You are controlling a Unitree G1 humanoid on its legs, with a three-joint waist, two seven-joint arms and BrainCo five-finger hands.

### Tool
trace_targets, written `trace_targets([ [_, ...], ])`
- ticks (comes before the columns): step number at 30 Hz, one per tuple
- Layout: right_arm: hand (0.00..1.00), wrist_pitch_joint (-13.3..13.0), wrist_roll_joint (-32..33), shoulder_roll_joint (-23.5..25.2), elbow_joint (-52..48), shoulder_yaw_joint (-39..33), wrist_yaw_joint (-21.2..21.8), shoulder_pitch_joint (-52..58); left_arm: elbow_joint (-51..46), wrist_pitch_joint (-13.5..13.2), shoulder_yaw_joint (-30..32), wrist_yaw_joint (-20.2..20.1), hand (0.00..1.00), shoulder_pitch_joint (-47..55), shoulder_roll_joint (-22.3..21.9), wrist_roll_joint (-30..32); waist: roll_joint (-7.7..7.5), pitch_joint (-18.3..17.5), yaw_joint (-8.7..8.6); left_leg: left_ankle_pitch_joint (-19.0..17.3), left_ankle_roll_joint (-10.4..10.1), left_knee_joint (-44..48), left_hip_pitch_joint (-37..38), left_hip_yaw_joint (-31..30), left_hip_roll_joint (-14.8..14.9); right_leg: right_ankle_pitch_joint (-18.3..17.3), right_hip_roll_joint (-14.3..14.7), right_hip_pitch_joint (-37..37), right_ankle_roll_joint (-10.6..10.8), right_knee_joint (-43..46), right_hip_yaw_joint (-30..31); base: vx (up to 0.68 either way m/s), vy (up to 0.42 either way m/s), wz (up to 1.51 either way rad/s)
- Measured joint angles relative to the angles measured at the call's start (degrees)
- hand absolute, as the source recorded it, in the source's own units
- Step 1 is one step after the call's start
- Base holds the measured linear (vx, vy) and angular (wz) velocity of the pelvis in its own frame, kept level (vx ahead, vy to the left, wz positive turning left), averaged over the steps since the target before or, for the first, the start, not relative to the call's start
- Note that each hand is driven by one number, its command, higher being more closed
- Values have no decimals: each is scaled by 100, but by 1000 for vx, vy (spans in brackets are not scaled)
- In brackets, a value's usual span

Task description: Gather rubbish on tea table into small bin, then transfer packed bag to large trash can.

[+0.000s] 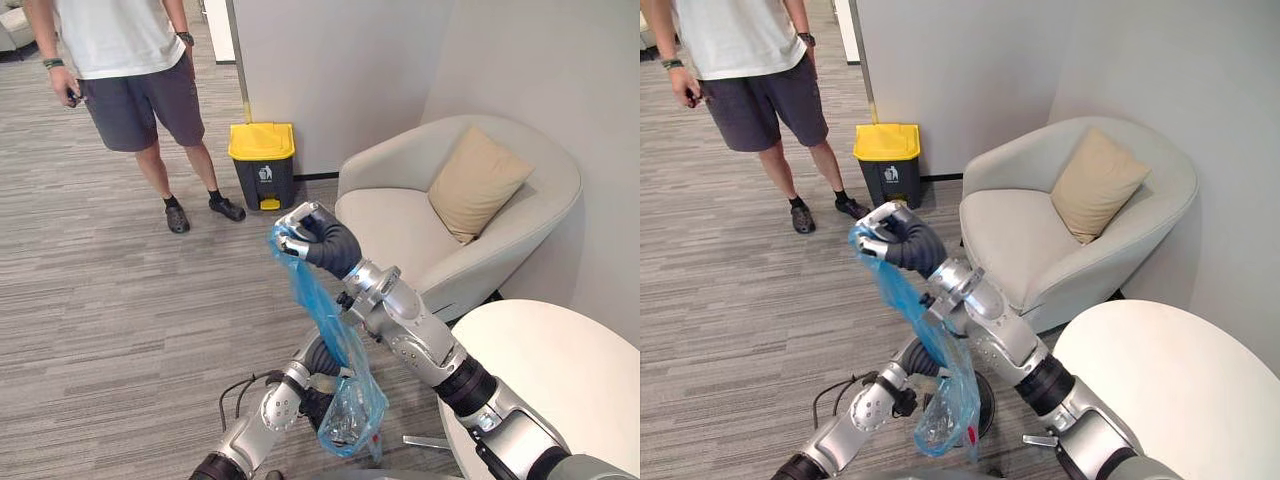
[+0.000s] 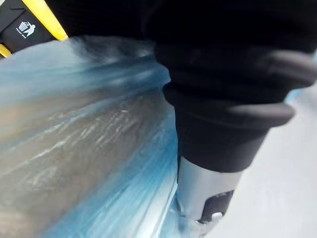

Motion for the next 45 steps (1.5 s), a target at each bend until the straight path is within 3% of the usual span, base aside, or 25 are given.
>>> trace_targets([
  [2, 100, 0, 0, 48, 7, 98, 1, 0, -8, 23, -39, 8, 0, -14, -33, -2, 0, 0, 1, 0, -1, 0, 2, 0, 1, 0, 0, 2, 0, 0, 0, 0, 0, 0],
  [3, 100, 0, 1, 80, 13, 200, -1, -2, -17, 61, -97, 45, 100, -34, -53, -5, 0, 0, 1, 1, -3, 0, 2, -1, 3, 0, 0, 3, 0, 0, 0, 0, 0, 0],
  [21, 100, 7, -55, 265, 622, 584, 12, -54, -14, 194, -471, 131, 100, -482, -242, -27, 2, 1, -10, 2, -8, 0, -13, -2, 2, 0, 2, 3, 0, -25, -2, 0, 0, 0],
  [26, 100, 6, -382, 266, 623, 552, 36, 282, 1, 202, -306, 245, 100, -444, -282, -257, 2, 2, -10, 1, -8, -3, -14, -9, 2, -3, 0, 3, 2, -25, -6, 0, 0, 0],
  [31, 100, -80, -1295, 220, 407, 75, 2, 910, 15, 204, 222, 365, 100, -96, -415, -302, -1, 5, -9, 1, -8, -4, -24, -38, -1, -8, -4, 8, 6, -25, -34, 0, 0, 1],
  [32, 0, -99, -1419, 202, 320, 0, -1, 1011, 17, 204, 276, 368, 100, -49, -415, -308, -1, 6, -9, 1, -8, -4, -27, -43, -1, -9, -4, 8, 7, -25, -37, 0, 0, 4],
  [38, 0, -514, -3039, 8, -359, -419, -415, 1592, 22, 242, 581, 402, 100, 255, -409, -331, -20, 19, -9, 1, -9, -13, -24, -52, -12, -20, -14, 9, 22, -20, -50, 0, 0, 0],
  [45, 0, -729, -3941, 5, -585, -758, -628, 1862, -33, 356, 1011, 442, 100, 284, -471, -242, -35, 30, -12, 0, -7, -15, -18, -43, -59, -48, -64, -17, 44, 29, -44, 0, 0, 0],
])
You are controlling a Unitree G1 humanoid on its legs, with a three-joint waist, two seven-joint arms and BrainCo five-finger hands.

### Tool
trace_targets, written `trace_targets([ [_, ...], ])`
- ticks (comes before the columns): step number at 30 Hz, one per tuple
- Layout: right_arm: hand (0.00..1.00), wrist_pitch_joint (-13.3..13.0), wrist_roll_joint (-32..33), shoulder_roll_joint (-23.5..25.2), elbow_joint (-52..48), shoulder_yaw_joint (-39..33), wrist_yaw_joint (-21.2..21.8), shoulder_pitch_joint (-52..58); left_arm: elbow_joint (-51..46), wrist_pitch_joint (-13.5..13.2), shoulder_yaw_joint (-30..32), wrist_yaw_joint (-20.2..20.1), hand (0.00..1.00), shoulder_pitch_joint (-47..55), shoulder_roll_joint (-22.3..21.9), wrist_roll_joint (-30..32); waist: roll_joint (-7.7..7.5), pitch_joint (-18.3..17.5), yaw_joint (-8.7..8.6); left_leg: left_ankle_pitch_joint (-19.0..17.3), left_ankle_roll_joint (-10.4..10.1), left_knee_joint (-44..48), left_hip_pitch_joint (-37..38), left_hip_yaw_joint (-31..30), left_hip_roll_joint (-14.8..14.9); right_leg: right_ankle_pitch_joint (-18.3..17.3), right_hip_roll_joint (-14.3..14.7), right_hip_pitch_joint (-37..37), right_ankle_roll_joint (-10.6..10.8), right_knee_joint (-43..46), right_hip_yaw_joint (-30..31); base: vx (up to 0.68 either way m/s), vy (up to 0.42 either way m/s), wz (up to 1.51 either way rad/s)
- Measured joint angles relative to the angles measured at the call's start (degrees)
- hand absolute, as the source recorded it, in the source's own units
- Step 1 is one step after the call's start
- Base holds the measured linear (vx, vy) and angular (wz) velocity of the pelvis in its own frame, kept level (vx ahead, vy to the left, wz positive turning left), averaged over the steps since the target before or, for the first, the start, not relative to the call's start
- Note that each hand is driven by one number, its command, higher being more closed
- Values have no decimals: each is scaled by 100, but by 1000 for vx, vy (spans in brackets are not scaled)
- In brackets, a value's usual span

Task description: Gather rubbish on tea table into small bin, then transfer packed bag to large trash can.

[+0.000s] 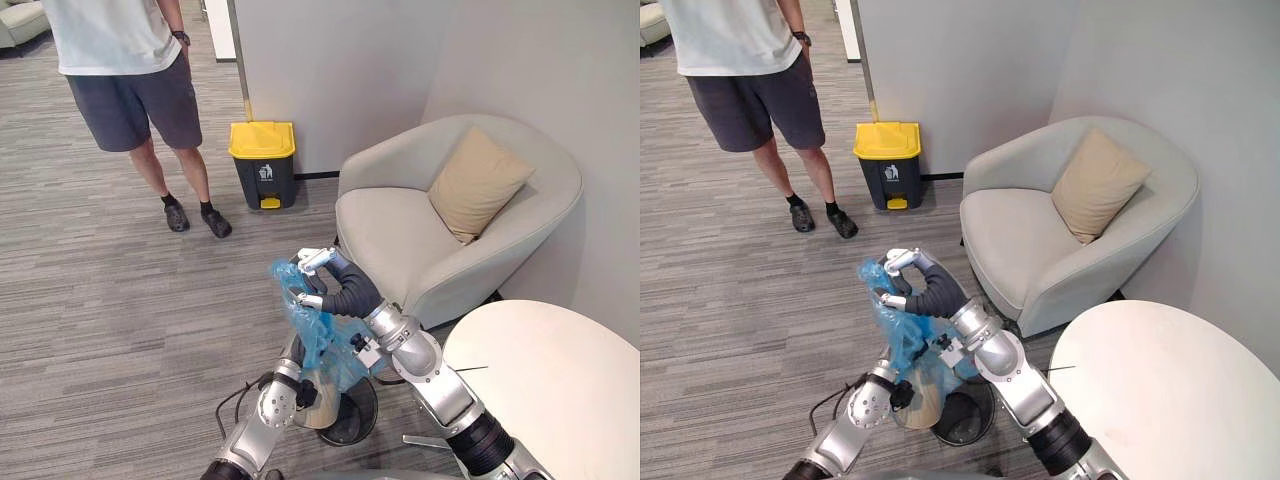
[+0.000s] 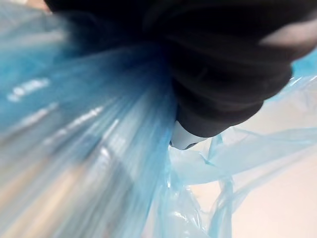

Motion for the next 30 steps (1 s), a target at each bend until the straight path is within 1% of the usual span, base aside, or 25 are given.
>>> trace_targets([
  [5, 0, -22, -368, -24, -119, -62, -104, 3, -12, 14, 214, 14, 100, 4, -20, 0, -6, 10, 3, -1, 1, 1, 0, 8, -2, 0, -1, -4, 0, 0, 7, 0, 0, 0],
  [6, 0, -87, -543, -65, -273, -148, -140, 23, -10, 13, 322, 21, 100, 21, -45, -4, -10, 15, 4, -2, 1, 1, 1, 9, -2, 0, -1, -4, 0, 0, 7, 0, 0, 0],
  [9, 0, -278, -755, -223, -401, -161, -233, 126, 31, 13, 590, 64, 100, 34, -118, -96, -11, 17, 5, -2, 1, 1, 2, 10, -2, 0, -1, -4, 1, 1, 9, 0, 0, 0],
  [13, 0, -282, -872, -434, -401, -223, -269, 336, 174, 9, 771, 184, 100, 50, -113, -248, -4, 22, 4, -2, 1, 0, 5, 10, 1, -3, -3, -3, 5, 4, 14, 0, 0, 0],
  [15, 0, -284, -962, -453, -402, -262, -348, 467, 369, 11, 839, 199, 100, 62, -105, -324, 1, 25, 3, -2, 1, 1, 5, 10, 4, -2, -1, -2, 4, 3, 15, 0, 0, 0],
  [19, 0, -284, -966, -423, -359, -854, -407, 961, 676, 14, 1099, 228, 100, 262, -113, -568, 31, 58, 1, -2, 0, 1, 5, 10, 4, -2, -1, -3, 3, 1, 21, 0, 0, 0],
  [23, 0, -258, -778, -258, 287, -1582, -481, 1384, 1023, 44, 1427, 257, 100, 434, -97, -797, 65, 83, -6, -2, -1, 2, 12, 10, 8, -1, 8, 4, 2, -1, 19, 0, 0, 0],
  [24, 0, -212, -609, -149, 697, -1842, -480, 1504, 1136, 66, 1581, 247, 100, 487, -99, -933, 85, 96, -12, -2, -1, 2, 12, 10, 7, -1, 8, 3, 1, -2, 18, 0, 0, 0],
  [27, 0, -103, -414, -13, 1269, -2143, -458, 1671, 1183, 76, 1816, 148, 100, 621, -92, -1022, 109, 113, -11, -3, -2, 2, 11, 8, 7, -1, 8, 5, 1, -13, 12, 0, 0, 0],
  [28, 0, -24, -261, 77, 1667, -2331, -453, 1738, 1303, 76, 1927, 126, 100, 644, -99, -1132, 128, 128, -9, -5, -4, 2, 11, -2, 6, -1, 6, 12, 1, -19, 1, 0, 0, 0],
  [30, 0, 39, -124, 182, 2220, -2545, -450, 1749, 1474, 79, 2060, 58, 100, 651, -91, -1178, 145, 157, -8, -5, -4, 2, 11, -12, 6, -1, 5, 11, 2, -24, -10, 0, 0, 3],
])
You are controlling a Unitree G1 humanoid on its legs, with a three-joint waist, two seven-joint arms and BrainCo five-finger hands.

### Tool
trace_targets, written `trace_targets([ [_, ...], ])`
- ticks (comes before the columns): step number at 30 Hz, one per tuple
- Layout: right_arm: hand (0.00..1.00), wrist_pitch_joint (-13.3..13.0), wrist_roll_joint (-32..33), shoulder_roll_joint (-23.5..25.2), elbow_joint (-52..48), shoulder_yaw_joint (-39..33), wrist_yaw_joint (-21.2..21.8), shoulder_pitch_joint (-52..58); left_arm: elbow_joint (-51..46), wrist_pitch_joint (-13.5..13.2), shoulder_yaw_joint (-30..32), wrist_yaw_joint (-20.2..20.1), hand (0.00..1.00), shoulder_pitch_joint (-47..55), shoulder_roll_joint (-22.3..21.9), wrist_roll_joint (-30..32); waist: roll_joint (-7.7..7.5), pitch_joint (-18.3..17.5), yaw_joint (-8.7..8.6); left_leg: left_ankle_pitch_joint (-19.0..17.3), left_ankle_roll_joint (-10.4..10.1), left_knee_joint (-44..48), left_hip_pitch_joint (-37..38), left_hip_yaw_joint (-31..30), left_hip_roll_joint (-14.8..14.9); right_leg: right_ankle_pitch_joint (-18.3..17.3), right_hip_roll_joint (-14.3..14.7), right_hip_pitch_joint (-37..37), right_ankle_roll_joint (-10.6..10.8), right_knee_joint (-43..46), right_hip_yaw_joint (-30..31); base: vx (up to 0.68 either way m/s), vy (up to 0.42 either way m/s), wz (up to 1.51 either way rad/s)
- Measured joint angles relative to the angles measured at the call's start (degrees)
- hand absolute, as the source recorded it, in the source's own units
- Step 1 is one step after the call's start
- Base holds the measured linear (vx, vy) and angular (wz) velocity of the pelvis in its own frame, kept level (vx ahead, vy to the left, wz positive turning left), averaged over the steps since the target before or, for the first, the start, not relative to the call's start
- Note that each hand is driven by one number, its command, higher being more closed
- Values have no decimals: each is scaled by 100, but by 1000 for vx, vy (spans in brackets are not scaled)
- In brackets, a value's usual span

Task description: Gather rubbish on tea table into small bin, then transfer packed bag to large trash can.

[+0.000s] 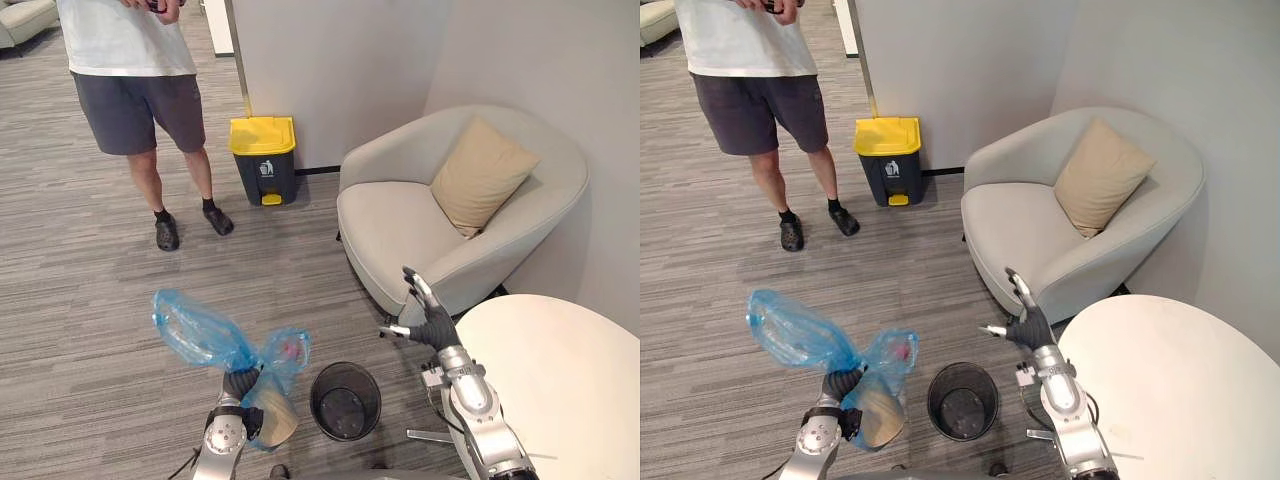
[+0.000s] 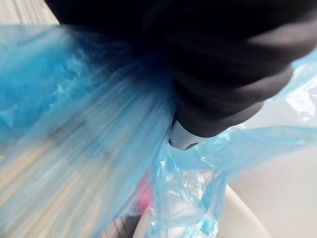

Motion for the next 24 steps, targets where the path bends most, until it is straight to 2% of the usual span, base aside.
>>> trace_targets([
  [8, 0, 286, 298, 197, 1800, -491, -10, 30, 585, 14, 329, -180, 100, 116, -9, -166, 23, 69, 1, -9, -12, 0, 8, -18, -4, 0, -2, 24, 0, -54, -31, 0, 0, 0],
  [24, 0, 578, 466, 255, 2860, -532, -9, 27, 1282, 86, 324, -404, 100, 211, -25, -222, 34, 70, 3, -6, -10, 0, 69, -14, -48, -10, -54, 30, 14, 40, -21, 0, 0, 0],
])
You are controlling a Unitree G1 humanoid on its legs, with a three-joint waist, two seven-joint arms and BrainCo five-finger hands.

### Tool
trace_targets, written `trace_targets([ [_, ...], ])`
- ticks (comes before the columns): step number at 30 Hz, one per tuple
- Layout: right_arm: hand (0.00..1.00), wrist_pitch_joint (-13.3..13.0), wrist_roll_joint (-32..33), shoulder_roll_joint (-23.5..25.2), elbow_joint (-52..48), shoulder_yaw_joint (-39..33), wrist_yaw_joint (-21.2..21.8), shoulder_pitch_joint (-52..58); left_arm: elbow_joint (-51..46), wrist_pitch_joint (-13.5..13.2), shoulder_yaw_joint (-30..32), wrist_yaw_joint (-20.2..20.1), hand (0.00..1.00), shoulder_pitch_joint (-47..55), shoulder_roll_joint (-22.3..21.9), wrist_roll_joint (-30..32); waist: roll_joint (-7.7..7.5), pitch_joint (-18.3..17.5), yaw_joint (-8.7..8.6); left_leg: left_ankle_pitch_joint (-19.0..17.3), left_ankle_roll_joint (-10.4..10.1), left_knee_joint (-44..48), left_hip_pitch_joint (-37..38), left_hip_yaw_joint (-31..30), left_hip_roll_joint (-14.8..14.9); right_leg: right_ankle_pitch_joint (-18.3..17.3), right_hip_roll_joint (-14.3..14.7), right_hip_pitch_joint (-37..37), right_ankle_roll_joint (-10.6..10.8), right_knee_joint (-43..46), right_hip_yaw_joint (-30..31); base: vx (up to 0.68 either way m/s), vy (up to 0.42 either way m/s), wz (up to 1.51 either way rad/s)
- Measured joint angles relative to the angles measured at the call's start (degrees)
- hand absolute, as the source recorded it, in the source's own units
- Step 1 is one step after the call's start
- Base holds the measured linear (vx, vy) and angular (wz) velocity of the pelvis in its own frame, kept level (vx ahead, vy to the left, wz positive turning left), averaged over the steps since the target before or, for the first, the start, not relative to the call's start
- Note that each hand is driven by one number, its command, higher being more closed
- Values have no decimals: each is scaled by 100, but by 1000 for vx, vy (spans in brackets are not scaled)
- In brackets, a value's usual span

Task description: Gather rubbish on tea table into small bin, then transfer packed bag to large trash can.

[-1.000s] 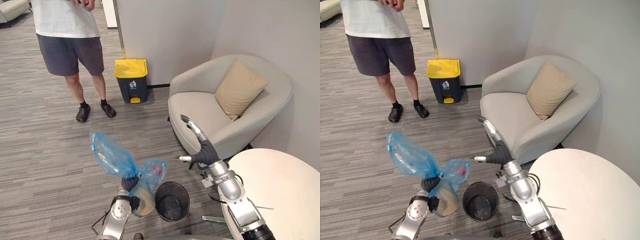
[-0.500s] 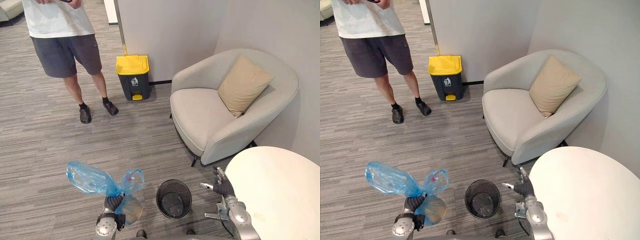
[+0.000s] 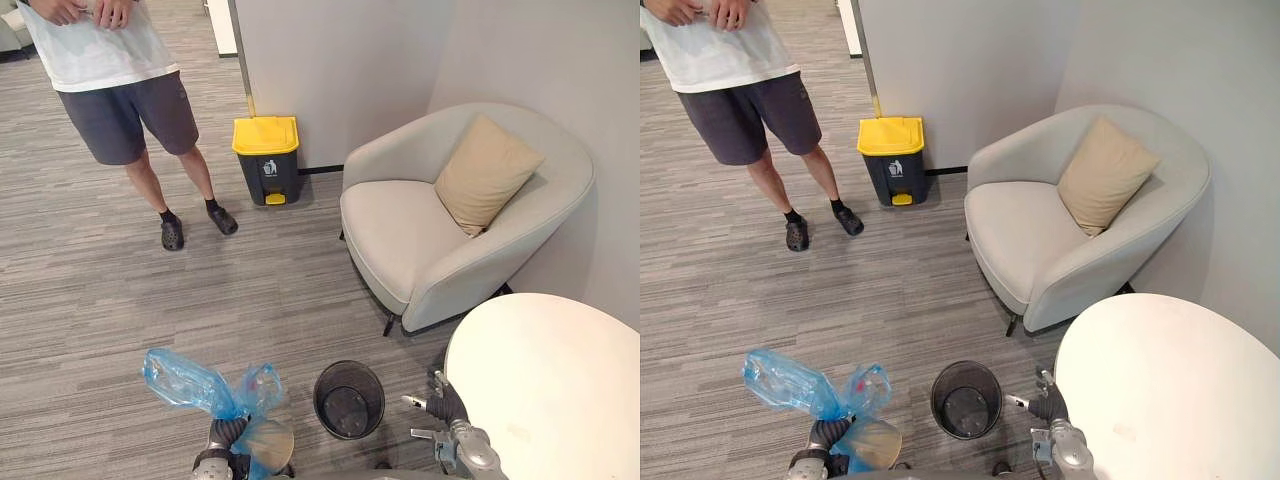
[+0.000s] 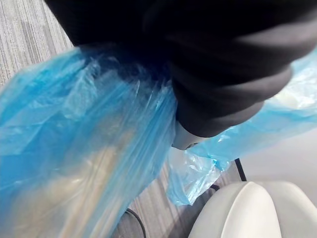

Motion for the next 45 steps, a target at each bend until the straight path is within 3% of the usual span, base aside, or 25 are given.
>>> trace_targets([
  [6, 0, 36, -42, -23, 144, -2, -14, -65, -2, 32, -41, -5, 100, 2, -9, -71, 54, 65, 6, -11, 11, 47, -79, 75, -42, -222, -71, -362, 42, 531, 122, -15, 7, -6],
  [10, 0, 44, -191, -39, 171, 32, -33, -430, -149, 37, -46, -8, 100, -174, 11, -237, -41, 365, -7, -489, 153, 1314, -856, 5, -121, -592, -308, -1041, 103, 1693, 300, -59, 12, 1],
  [12, 0, 55, -190, -62, 169, 82, -34, -425, -358, 40, -48, -8, 100, -261, 14, -277, -24, 375, 10, -595, 199, 1579, -1156, -200, -52, -680, -304, -1032, 207, 1728, 299, -109, 24, 44],
  [14, 0, 74, -190, -55, 169, 172, -36, -418, -526, 20, -45, -7, 100, -289, 23, -336, 6, 427, -27, -595, 204, 1723, -1339, -374, -69, -1180, -336, -1274, 358, 2828, 568, -108, -49, 76],
  [15, 0, 92, -190, -45, 169, 267, -25, -401, -617, 20, -45, -4, 100, -233, 35, -381, -97, 400, 4, -574, 171, 1845, -1456, -568, -144, -1471, -301, -1274, 522, 3560, 666, -106, -163, 99],
  [17, 0, 84, -190, -30, 164, 296, -30, -470, -698, 30, -32, 6, 100, -161, 99, -395, -222, 331, 73, -486, 70, 1974, -1731, -797, -221, -1811, -268, -1143, 428, 3394, 789, -91, -189, 71],
  [18, 0, 83, -189, -63, 135, 294, -51, -567, -716, 32, -37, 3, 100, -149, 81, -396, -256, 304, 141, -284, -14, 1916, -1911, -896, -184, -1891, -151, -1040, 214, 2824, 751, -137, -152, 52],
  [19, 0, 72, -188, -131, 92, 286, -87, -703, -732, 36, -56, 4, 100, -182, -82, -398, -1, 391, 187, -24, -89, 1717, -2052, -1089, -59, -1680, 82, -982, -44, 2381, 603, -170, -120, 49],
  [21, 0, 73, -185, -212, -4, 252, -197, -780, -777, 36, -149, 1, 100, -181, -221, -399, 271, 545, 183, 397, -203, 1229, -2074, -1326, 112, -1460, 287, -979, -171, 2114, 332, -224, -106, 50],
  [23, 0, 75, -184, -184, -68, 228, -271, -756, -813, 44, -247, 1, 100, -204, -238, -399, 430, 612, 154, 471, -263, 775, -2043, -1291, 325, -1258, 422, -930, -353, 1914, -16, -238, -143, 73],
  [24, 0, 80, -183, -145, -79, 177, -285, -704, -840, 49, -270, 1, 100, -271, -227, -396, 362, 635, 136, 69, -215, 779, -2148, -936, 419, -1069, 341, -881, -461, 1635, -259, -211, -90, 87],
  [26, 0, 96, -182, -38, -87, -35, -340, -679, -879, 50, -301, -5, 100, -462, -223, -390, 164, 774, 112, -12, -108, 1848, -2431, -353, 370, -969, 27, -914, -489, 1603, -522, -186, -35, 96],
  [28, 0, 115, -178, -108, -98, -63, -410, -609, -940, 45, -390, -7, 100, -441, -225, -382, 138, 779, -17, -271, 20, 2858, -2379, -82, 391, -910, -150, -894, -440, 1564, -748, -191, 18, 75],
  [30, 0, 130, -180, -193, -103, -186, -415, -519, -932, 48, -439, -21, 100, -471, -226, -373, 346, 709, -10, -930, 8, 3118, -1995, 130, 552, -772, -162, -907, -347, 1424, -938, -112, 136, 51],
  [32, 0, 143, -180, -177, -31, -275, -422, -438, -925, 48, -438, -21, 100, -532, -200, -372, 451, 673, -31, -1256, 8, 2782, -1716, 433, 602, -686, -226, -899, -212, 1370, -1150, -90, 183, 62],
  [34, 0, 157, -179, -14, 63, -299, -405, -423, -866, 54, -478, -22, 100, -566, -53, -358, 259, 656, -17, -1167, 129, 2300, -1583, 481, 353, -482, -309, -737, -39, 1060, -1250, -75, 151, 45],
  [36, 0, 156, -181, 59, 112, -294, -404, -388, -801, 75, -513, -44, 100, -456, -3, -313, 177, 628, -15, -1124, 173, 2197, -1502, 468, 202, -355, -376, -580, 64, 812, -1237, -58, 169, 19],
  [41, 0, 191, -188, 50, 257, -277, -401, -451, -746, 94, -506, -112, 100, -390, 61, -210, 171, 619, -2, -1144, 262, 2205, -1467, 481, 38, -183, -479, -495, 127, 632, -1133, -55, 100, -1],
  [45, 0, 264, -186, 42, 364, -281, -402, -506, -675, 105, -481, -112, 100, -386, 66, -191, 163, 602, -8, -1371, 357, 2475, -1637, 484, 34, -291, -491, -609, 233, 735, -1097, -13, 29, -3],
])
